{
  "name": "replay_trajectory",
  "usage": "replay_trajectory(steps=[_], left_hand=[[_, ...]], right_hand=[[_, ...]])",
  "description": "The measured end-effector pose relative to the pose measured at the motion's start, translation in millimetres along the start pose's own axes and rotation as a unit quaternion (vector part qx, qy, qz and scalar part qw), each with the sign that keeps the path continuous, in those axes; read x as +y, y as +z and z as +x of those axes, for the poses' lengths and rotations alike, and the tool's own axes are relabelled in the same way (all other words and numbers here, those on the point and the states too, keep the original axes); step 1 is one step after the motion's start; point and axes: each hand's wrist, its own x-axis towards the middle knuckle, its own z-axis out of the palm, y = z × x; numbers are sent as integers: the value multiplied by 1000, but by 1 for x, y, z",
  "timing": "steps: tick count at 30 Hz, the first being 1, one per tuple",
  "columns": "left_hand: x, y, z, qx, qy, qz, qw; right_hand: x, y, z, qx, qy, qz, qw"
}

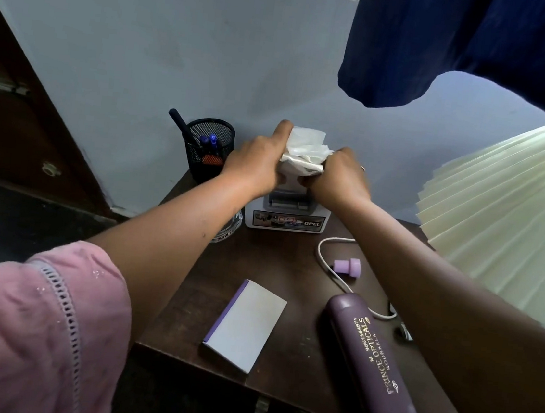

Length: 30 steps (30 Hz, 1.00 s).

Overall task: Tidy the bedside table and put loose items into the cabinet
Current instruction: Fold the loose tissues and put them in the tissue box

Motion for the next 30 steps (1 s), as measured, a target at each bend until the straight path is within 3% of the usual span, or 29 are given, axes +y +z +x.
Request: replay_trajectory(steps=[6,11,15,18,21,26,30], left_hand=[[0,1,6,18,4,0,1000],[-11,1,10,8,-11,-143,990],[-16,5,9,14,-29,-189,982],[-16,6,13,-4,-46,-147,988],[-9,4,16,-33,-26,-89,995],[-4,3,17,-62,-14,5,998],[-4,-3,17,-65,-17,-12,998]], right_hand=[[-3,4,2,0,-4,7,1000],[-2,5,-3,2,8,-55,998],[-1,3,-5,-20,16,-58,998],[-1,0,-4,-38,19,12,999],[3,-4,1,6,22,73,997],[6,-2,4,-26,23,42,999],[-1,-1,5,-63,-4,-11,998]])
